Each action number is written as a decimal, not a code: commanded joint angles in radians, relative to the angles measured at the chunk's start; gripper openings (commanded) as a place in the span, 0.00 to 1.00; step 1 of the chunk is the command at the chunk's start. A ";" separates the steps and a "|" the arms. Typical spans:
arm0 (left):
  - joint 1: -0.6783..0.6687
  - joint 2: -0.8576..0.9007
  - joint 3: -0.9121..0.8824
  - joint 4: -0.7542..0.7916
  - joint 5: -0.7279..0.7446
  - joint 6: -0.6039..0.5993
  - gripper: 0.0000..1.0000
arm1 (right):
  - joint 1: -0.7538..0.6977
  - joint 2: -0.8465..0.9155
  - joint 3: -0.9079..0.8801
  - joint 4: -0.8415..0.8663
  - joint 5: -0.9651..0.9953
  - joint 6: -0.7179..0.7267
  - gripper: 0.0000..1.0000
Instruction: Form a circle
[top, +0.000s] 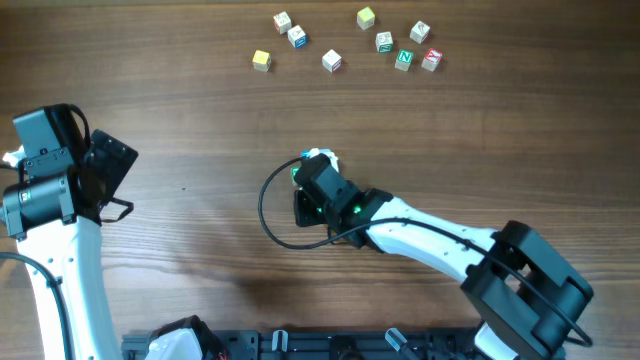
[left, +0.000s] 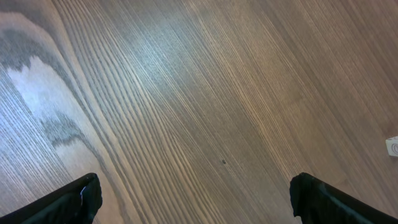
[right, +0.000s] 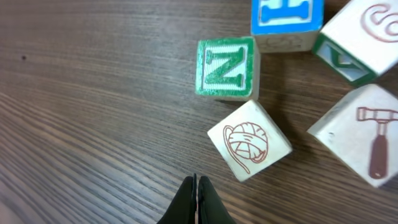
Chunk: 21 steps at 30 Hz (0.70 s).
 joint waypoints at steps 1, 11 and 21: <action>0.007 0.002 0.007 0.000 -0.013 -0.012 1.00 | 0.000 0.024 -0.003 0.005 -0.021 -0.031 0.05; 0.007 0.002 0.007 0.000 -0.013 -0.012 1.00 | -0.014 0.063 -0.003 0.005 -0.035 -0.020 0.05; 0.007 0.002 0.007 0.000 -0.013 -0.012 1.00 | -0.014 0.063 -0.003 -0.003 0.000 0.015 0.05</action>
